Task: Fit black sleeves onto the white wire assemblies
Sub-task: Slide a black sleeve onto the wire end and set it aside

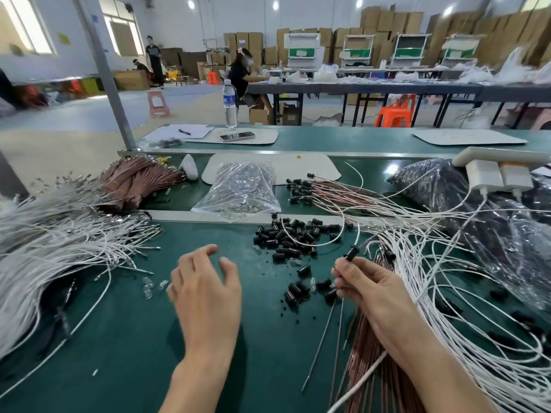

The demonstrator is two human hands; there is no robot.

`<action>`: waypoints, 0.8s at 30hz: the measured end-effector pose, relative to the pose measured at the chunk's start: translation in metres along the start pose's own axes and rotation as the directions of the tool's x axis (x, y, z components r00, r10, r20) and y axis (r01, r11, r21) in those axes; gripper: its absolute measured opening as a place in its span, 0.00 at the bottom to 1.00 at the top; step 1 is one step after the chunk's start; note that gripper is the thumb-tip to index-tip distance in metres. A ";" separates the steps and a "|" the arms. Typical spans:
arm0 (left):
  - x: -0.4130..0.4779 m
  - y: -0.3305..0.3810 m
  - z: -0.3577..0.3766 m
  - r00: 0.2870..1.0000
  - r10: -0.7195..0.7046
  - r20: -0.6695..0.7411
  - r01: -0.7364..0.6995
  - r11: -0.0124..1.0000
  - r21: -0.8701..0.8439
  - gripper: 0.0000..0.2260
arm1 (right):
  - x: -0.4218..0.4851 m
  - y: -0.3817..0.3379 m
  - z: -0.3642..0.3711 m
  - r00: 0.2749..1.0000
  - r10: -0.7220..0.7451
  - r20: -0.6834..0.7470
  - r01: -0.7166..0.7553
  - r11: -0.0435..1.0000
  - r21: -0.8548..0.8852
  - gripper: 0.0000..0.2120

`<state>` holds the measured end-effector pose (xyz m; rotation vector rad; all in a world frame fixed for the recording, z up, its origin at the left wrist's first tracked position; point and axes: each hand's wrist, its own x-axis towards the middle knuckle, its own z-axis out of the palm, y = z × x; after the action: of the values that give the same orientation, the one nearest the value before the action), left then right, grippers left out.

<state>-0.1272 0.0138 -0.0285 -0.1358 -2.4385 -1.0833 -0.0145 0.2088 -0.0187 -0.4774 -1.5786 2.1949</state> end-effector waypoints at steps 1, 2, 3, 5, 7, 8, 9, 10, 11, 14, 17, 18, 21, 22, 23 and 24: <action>0.006 -0.012 -0.006 0.994 -0.109 -0.015 0.110 0.990 0.085 0.16 | -0.001 0.000 0.002 1.000 -0.004 0.005 0.004 1.000 -0.002 0.16; 0.011 -0.023 -0.012 0.981 -0.195 -0.006 0.194 0.969 0.153 0.18 | -0.001 0.000 0.004 1.000 -0.007 0.011 0.007 1.000 -0.007 0.16; 0.015 -0.032 -0.016 0.969 -0.246 0.019 0.237 0.948 0.211 0.20 | -0.002 0.000 0.006 1.000 -0.010 0.020 0.011 1.000 -0.023 0.15; 0.016 -0.044 -0.018 0.957 -0.276 0.087 0.237 0.920 0.312 0.20 | -0.004 0.001 0.010 1.000 -0.012 0.029 0.014 0.998 -0.053 0.13; 0.014 -0.047 -0.015 0.955 -0.259 0.147 0.192 0.913 0.360 0.18 | -0.006 0.000 0.010 1.000 -0.007 0.017 0.007 0.999 -0.042 0.12; 0.013 -0.047 -0.014 0.959 -0.233 0.165 0.164 0.923 0.347 0.17 | -0.006 0.000 0.010 1.000 -0.004 0.008 0.004 1.000 -0.028 0.13; 0.012 -0.046 -0.013 0.967 -0.186 0.174 0.123 0.940 0.317 0.15 | -0.007 -0.001 0.009 1.000 -0.001 0.000 0.001 1.000 -0.013 0.14; 0.010 -0.046 -0.011 0.976 -0.115 0.185 0.058 0.956 0.289 0.13 | -0.007 -0.001 0.009 1.000 0.000 -0.005 0.000 1.000 -0.003 0.14; 0.008 -0.045 -0.009 0.975 -0.046 0.219 -0.017 0.960 0.278 0.13 | -0.007 -0.001 0.009 1.000 0.001 -0.008 -0.001 1.000 0.002 0.15; 0.001 -0.036 -0.002 0.942 0.070 0.328 -0.136 0.973 0.184 0.16 | -0.006 -0.001 0.009 1.000 0.007 -0.016 -0.007 1.000 0.002 0.16; -0.003 -0.023 0.006 0.881 0.240 0.408 -0.300 0.950 0.088 0.16 | -0.004 -0.001 0.009 1.000 0.008 -0.005 -0.009 1.000 -0.007 0.16; -0.005 -0.019 0.009 0.861 0.282 0.423 -0.339 0.939 0.063 0.15 | -0.004 -0.001 0.009 1.000 0.009 -0.003 -0.009 1.000 -0.008 0.16; -0.006 -0.011 0.015 0.831 0.343 0.437 -0.387 0.922 0.013 0.12 | -0.001 0.001 0.009 1.000 0.015 -0.007 -0.015 1.000 0.009 0.17; -0.006 -0.010 0.015 0.829 0.359 0.430 -0.397 0.918 -0.001 0.12 | 0.000 0.002 0.008 1.000 0.018 -0.010 -0.018 1.000 0.022 0.18; -0.006 -0.009 0.016 0.825 0.375 0.422 -0.407 0.913 -0.014 0.11 | 0.000 0.002 0.008 1.000 0.022 -0.012 -0.022 0.999 0.036 0.18; -0.006 -0.008 0.017 0.819 0.396 0.416 -0.426 0.904 -0.024 0.11 | 0.001 0.002 0.008 1.000 0.027 -0.013 -0.027 0.998 0.050 0.18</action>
<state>-0.1304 0.0209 -0.0467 -0.9145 -2.6210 -0.8287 -0.0194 0.2017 -0.0183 -0.5000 -1.5150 2.2412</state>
